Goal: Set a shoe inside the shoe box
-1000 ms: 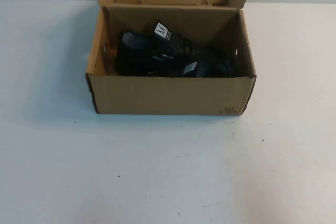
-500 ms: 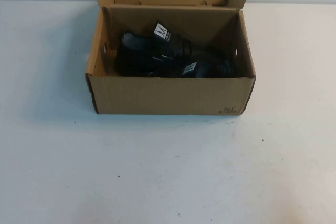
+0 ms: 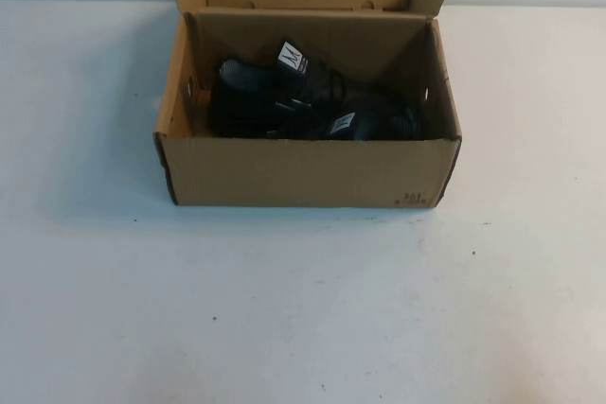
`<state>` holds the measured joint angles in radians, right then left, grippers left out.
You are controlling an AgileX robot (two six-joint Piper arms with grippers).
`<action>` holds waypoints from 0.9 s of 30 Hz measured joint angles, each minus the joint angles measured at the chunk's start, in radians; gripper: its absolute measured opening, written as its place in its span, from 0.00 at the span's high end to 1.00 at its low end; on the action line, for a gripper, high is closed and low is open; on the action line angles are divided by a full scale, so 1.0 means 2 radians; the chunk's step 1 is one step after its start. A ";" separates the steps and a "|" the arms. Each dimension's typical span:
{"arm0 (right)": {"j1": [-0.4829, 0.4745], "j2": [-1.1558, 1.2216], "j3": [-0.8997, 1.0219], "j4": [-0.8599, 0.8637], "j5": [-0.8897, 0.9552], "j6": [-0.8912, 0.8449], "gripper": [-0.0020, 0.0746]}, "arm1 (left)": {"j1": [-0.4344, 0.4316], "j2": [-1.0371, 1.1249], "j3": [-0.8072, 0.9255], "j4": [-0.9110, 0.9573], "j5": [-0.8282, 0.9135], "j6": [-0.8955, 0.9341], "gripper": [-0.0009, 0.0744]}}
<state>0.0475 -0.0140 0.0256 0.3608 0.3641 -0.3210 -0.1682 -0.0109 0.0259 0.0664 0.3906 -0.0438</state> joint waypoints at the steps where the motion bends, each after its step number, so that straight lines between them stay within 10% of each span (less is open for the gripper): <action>1: 0.000 0.000 0.000 0.002 0.000 0.000 0.99 | 0.000 0.000 0.000 0.000 0.000 0.000 0.99; 27: 0.000 0.000 0.000 0.008 0.000 0.000 0.99 | 0.000 0.000 0.000 0.000 0.000 -0.001 0.99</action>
<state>0.0475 -0.0140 0.0256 0.3760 0.3641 -0.3210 -0.1682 -0.0109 0.0259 0.0664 0.3906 -0.0453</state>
